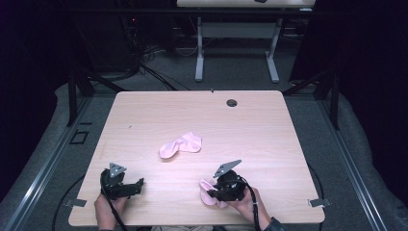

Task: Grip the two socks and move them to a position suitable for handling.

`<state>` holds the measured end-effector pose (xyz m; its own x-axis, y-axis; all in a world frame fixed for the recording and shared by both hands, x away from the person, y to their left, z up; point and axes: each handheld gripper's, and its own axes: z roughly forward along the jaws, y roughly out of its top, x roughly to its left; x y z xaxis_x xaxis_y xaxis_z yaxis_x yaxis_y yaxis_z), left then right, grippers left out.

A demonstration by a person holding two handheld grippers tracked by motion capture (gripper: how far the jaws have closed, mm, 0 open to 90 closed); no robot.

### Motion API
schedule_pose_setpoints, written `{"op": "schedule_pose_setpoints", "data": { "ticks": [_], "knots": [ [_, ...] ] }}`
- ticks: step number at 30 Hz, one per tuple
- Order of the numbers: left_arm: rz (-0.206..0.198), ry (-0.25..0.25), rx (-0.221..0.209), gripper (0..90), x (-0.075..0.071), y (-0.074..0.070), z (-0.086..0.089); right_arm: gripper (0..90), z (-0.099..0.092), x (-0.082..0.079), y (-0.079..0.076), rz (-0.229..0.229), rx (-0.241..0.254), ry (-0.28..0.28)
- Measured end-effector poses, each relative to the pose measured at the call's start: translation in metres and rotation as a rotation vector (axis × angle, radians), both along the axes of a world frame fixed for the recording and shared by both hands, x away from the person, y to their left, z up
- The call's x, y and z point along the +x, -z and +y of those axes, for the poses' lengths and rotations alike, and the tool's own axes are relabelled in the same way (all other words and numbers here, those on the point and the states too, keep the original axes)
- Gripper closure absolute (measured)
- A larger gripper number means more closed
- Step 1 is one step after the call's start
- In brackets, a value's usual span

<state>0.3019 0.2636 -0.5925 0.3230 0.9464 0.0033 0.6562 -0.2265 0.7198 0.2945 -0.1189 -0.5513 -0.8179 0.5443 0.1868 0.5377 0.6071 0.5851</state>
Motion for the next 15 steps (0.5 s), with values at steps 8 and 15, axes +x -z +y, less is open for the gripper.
{"op": "schedule_pose_setpoints", "data": {
  "ticks": [8, 15],
  "knots": [
    [0.0, 0.0, 0.0, 4.5, 0.0, 0.0, 0.0, 13.9, -0.01, 0.015, -0.033, -0.072, 0.098, 0.006],
    [-0.001, -0.001, 0.001, 4.5, 0.0, 0.0, 0.0, 0.5, 0.008, 0.081, -0.057, -0.101, 0.11, 0.044]
  ]
}}
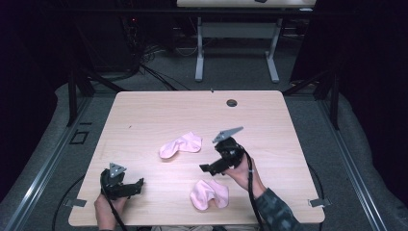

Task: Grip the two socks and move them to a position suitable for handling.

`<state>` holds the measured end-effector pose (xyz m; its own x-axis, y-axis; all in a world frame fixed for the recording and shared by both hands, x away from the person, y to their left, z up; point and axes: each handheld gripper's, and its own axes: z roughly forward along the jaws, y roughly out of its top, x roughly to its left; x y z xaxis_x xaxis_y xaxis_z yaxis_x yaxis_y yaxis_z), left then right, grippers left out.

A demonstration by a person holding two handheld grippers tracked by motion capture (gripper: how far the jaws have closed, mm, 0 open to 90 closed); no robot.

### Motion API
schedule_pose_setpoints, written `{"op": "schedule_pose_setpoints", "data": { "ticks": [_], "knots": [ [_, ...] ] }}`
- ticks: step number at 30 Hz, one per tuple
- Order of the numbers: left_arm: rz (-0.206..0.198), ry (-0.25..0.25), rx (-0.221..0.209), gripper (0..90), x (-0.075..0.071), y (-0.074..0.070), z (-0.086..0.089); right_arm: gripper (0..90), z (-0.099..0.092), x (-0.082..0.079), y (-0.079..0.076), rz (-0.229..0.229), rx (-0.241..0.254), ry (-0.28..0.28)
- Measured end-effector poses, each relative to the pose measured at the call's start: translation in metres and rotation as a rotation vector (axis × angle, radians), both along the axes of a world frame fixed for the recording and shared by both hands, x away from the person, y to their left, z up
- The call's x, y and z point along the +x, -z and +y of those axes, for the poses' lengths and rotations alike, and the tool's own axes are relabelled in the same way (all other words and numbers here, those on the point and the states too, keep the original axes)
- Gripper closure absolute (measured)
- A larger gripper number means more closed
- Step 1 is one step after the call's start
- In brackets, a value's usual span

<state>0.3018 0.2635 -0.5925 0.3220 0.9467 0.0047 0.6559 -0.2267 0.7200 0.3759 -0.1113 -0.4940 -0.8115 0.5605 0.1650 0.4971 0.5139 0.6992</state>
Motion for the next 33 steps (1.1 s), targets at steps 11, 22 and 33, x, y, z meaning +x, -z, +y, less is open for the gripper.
{"op": "schedule_pose_setpoints", "data": {
  "ticks": [11, 22, 33],
  "knots": [
    [-0.002, 0.001, 0.0, 5.1, 0.0, 0.0, 0.0, 1.9, 0.073, 0.092, 0.036, 0.112, -0.082, 0.004],
    [-0.003, 0.002, 0.003, 5.4, 0.0, 0.0, 0.0, 33.2, 0.104, 0.124, 0.07, 0.099, -0.178, 0.047],
    [-0.006, -0.001, 0.004, 5.5, -0.001, 0.0, 0.0, 87.0, 0.088, 0.118, 0.066, 0.049, -0.163, 0.096]
  ]
}}
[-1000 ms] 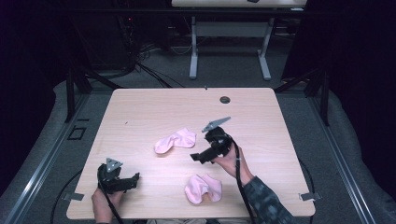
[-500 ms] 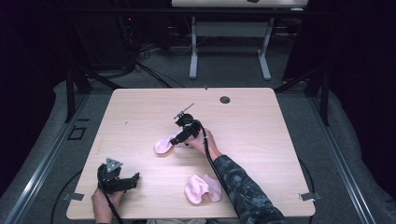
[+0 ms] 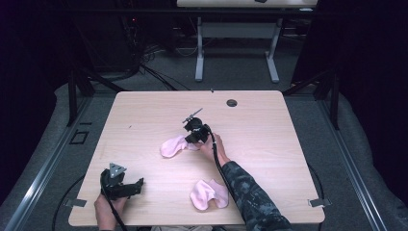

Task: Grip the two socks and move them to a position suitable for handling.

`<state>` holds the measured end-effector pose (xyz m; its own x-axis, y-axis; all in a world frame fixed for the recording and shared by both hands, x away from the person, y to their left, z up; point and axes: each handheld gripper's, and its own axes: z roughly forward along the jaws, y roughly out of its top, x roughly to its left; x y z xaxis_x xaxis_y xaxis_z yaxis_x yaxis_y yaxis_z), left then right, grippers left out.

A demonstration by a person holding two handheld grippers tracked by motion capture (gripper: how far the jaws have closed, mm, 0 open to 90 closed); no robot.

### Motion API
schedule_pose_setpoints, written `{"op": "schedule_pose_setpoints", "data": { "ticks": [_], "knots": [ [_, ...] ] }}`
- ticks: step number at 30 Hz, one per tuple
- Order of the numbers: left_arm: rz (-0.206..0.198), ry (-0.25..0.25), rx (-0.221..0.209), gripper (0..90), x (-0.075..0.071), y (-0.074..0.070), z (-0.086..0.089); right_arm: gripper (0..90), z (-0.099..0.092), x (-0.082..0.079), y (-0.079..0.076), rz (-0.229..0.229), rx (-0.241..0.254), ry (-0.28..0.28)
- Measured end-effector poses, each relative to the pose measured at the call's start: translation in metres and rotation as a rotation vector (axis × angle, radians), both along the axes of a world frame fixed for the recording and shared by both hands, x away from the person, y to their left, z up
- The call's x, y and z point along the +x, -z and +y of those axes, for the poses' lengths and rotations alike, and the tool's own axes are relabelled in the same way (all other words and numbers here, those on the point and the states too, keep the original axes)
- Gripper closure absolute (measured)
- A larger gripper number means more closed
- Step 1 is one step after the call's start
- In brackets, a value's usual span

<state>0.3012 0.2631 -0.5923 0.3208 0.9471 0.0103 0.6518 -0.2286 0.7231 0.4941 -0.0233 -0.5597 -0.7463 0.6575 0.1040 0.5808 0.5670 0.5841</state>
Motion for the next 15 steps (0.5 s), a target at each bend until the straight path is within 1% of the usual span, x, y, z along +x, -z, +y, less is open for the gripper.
{"op": "schedule_pose_setpoints", "data": {
  "ticks": [1, 2, 6, 7, 8, 9, 10, 11, 12, 13, 15],
  "knots": [
    [0.001, 0.001, 0.001, 5.5, 0.0, 0.0, 0.0, 87.2, -0.003, -0.001, -0.004, 0.008, 0.018, -0.002],
    [0.001, 0.001, 0.001, 5.4, 0.0, 0.0, 0.0, 87.5, -0.006, -0.003, -0.009, 0.003, 0.034, -0.003],
    [-0.001, -0.001, 0.0, 5.5, 0.0, 0.0, 0.0, 87.7, -0.022, -0.017, -0.039, -0.041, 0.083, -0.015],
    [-0.001, -0.001, 0.0, 5.5, 0.0, 0.0, 0.0, 87.7, -0.022, -0.017, -0.039, -0.041, 0.083, -0.015],
    [-0.001, -0.001, 0.001, 5.5, 0.0, 0.0, 0.0, 87.8, -0.027, -0.022, -0.046, -0.058, 0.094, -0.011],
    [-0.001, -0.001, 0.001, 5.5, 0.0, 0.0, 0.0, 87.8, -0.038, -0.033, -0.063, -0.082, 0.107, -0.014],
    [-0.002, 0.0, 0.001, 5.5, 0.0, 0.0, 0.0, 87.8, -0.043, -0.039, -0.07, -0.103, 0.123, -0.007],
    [-0.003, 0.0, 0.002, 5.5, 0.0, 0.0, 0.0, 87.7, -0.049, -0.045, -0.077, -0.107, 0.132, 0.002],
    [-0.002, -0.001, 0.001, 5.5, 0.0, 0.0, 0.0, 87.7, -0.056, -0.051, -0.083, -0.116, 0.128, 0.002],
    [-0.003, 0.0, 0.002, 5.5, 0.0, 0.0, 0.0, 87.7, -0.062, -0.057, -0.088, -0.132, 0.136, 0.006],
    [-0.002, -0.001, 0.001, 5.5, 0.0, 0.0, 0.0, 87.6, -0.075, -0.069, -0.094, -0.155, 0.139, 0.02]
  ]
}}
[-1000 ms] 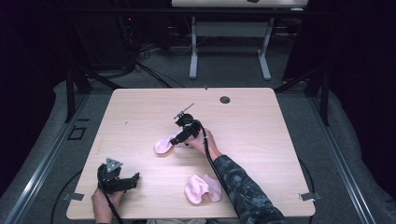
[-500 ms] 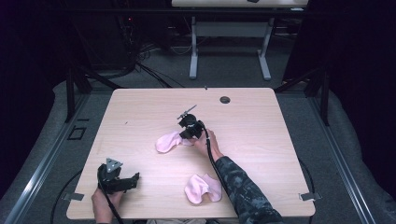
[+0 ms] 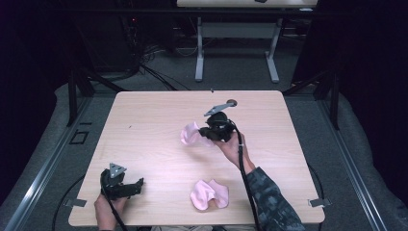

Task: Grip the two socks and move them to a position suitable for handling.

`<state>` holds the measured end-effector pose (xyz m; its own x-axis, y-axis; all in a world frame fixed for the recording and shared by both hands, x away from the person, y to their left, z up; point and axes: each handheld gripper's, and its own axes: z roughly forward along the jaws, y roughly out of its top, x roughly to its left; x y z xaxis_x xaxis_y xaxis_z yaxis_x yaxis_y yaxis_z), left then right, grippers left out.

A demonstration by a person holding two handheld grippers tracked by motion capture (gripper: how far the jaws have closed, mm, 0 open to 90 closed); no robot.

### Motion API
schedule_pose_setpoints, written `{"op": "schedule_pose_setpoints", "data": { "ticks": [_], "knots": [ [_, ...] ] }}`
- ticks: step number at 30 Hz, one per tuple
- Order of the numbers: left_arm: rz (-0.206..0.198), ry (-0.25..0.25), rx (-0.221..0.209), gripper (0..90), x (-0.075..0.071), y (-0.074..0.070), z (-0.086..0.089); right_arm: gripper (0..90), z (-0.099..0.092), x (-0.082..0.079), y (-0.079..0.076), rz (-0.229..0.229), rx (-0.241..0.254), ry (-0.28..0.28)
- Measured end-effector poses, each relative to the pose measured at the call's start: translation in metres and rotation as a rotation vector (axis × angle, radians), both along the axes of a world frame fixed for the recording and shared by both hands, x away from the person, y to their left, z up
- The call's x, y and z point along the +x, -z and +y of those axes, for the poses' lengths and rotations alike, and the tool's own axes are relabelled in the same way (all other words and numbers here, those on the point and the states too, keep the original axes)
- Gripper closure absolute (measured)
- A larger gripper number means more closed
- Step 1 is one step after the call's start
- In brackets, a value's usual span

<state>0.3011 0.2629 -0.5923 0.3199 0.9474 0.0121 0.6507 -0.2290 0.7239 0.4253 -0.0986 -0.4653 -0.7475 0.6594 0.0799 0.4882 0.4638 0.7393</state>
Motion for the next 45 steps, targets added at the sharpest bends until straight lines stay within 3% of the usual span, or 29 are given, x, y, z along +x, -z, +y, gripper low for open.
{"op": "schedule_pose_setpoints", "data": {
  "ticks": [5, 8, 9, 10, 11, 12, 18, 19, 22, 24, 29, 33, 35, 37, 39, 43, 45],
  "knots": [
    [0.0, -0.001, 0.0, 5.5, 0.0, 0.0, 0.0, 87.4, -0.027, -0.019, 0.004, 0.007, -0.003, 0.039],
    [0.002, 0.0, 0.0, 5.5, 0.0, 0.0, 0.0, 87.2, -0.045, -0.027, 0.032, 0.06, -0.028, 0.072],
    [0.002, 0.0, 0.0, 5.5, 0.0, 0.0, 0.0, 87.2, -0.045, -0.027, 0.032, 0.06, -0.028, 0.072],
    [0.002, 0.0, 0.002, 5.5, 0.0, 0.0, 0.0, 87.1, -0.049, -0.028, 0.052, 0.096, -0.053, 0.089],
    [0.002, 0.0, 0.002, 5.5, 0.0, 0.0, 0.0, 87.1, -0.049, -0.028, 0.052, 0.096, -0.053, 0.089],
    [0.002, -0.002, -0.002, 5.5, 0.0, 0.0, 0.0, 87.0, -0.049, -0.029, 0.066, 0.119, -0.061, 0.101],
    [0.003, -0.001, -0.008, 6.0, 0.0, 0.0, 0.001, 85.7, -0.045, -0.029, 0.088, 0.117, -0.11, 0.107],
    [0.003, -0.001, -0.008, 6.0, 0.0, 0.0, 0.001, 82.3, -0.046, -0.029, 0.089, 0.12, -0.111, 0.108],
    [0.011, -0.017, -0.01, 4.6, 0.001, 0.0, 0.0, 54.3, -0.05, -0.029, 0.087, 0.125, -0.095, 0.118],
    [0.011, -0.018, -0.01, 4.2, 0.001, 0.0, 0.0, 34.4, -0.057, -0.035, 0.079, 0.096, -0.063, 0.121],
    [0.011, -0.021, -0.01, 4.1, 0.001, 0.0, 0.0, 15.1, -0.074, -0.058, 0.058, 0.063, -0.026, 0.094],
    [0.036, -0.039, 0.002, 2.2, 0.001, -0.002, -0.001, 12.1, -0.081, -0.079, 0.056, 0.053, -0.03, 0.081],
    [0.069, -0.05, -0.043, 0.8, -0.002, -0.007, -0.002, 11.9, -0.085, -0.087, 0.056, 0.049, -0.03, 0.079],
    [0.068, -0.033, -0.075, 0.6, -0.005, -0.011, -0.006, 12.3, -0.089, -0.094, 0.057, 0.051, -0.034, 0.082],
    [0.062, -0.019, -0.077, 0.5, -0.007, -0.014, -0.009, 12.7, -0.09, -0.097, 0.058, 0.053, -0.034, 0.082],
    [0.04, 0.062, -0.123, 0.8, -0.017, -0.028, -0.031, 14.1, -0.093, -0.109, 0.063, 0.051, -0.03, 0.089],
    [0.04, 0.096, -0.122, 1.9, -0.02, -0.033, -0.044, 14.9, -0.094, -0.114, 0.065, 0.048, -0.035, 0.09]
  ]
}}
